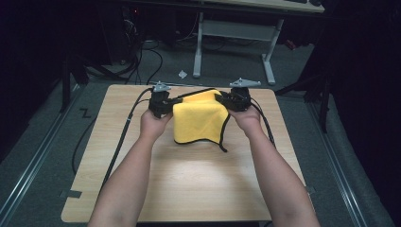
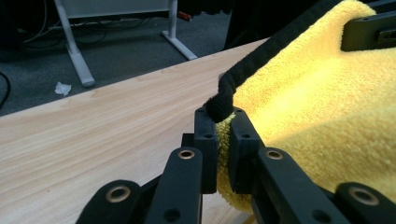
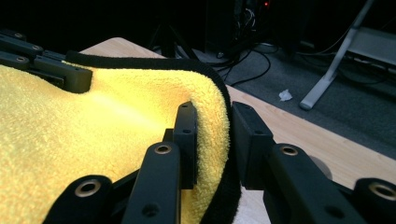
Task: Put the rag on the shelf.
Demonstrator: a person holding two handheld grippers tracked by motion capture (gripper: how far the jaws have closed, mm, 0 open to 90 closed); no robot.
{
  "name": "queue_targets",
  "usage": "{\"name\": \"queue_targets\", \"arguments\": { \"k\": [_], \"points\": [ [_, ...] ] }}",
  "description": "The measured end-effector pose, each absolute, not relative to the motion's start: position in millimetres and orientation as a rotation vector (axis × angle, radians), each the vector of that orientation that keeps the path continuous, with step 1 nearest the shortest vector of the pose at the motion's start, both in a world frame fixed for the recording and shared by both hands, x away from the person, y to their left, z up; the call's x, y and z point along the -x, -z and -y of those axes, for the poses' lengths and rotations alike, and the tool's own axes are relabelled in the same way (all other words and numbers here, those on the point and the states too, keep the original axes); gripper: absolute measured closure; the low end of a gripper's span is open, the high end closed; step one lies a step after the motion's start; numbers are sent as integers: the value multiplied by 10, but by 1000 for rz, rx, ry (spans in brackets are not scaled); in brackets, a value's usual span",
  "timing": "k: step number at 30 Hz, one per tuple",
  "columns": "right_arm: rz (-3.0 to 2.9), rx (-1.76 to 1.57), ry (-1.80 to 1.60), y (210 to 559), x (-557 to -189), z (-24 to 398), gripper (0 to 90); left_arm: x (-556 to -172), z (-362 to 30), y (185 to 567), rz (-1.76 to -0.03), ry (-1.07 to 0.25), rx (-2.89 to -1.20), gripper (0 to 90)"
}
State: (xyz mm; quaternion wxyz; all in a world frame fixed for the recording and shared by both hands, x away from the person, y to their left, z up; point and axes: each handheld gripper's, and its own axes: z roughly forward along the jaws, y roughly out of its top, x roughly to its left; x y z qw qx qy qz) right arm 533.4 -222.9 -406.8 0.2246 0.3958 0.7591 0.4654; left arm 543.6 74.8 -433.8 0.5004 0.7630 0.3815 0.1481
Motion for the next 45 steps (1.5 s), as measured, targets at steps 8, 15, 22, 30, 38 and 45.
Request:
{"name": "queue_targets", "arguments": {
  "k": [8, 15, 22, 30, 38, 45],
  "points": [
    [-2113, -1158, -1291, 4172, -5345, 2234, 702, -5377, -779, 4511, -925, -295, -1843, 840],
    [-2036, -1216, -1277, 4186, -5341, 2289, 573, -5359, -786, 4535, -931, -277, -1864, 832],
    [-1961, -1220, -1263, 4160, -5306, 2370, 529, -5324, -823, 4576, -949, -278, -1836, 758],
    [-1911, -1217, -1224, 4144, -5279, 2462, 532, -5326, -890, 4578, -1001, -305, -1820, 637],
    [-1898, -1244, -1196, 4199, -5295, 2546, 537, -5314, -1000, 4558, -1047, -355, -1794, 590],
    [-1887, -1251, -1165, 4255, -5289, 2600, 547, -5310, -1111, 4612, -1079, -387, -1804, 567]
  ]
}}
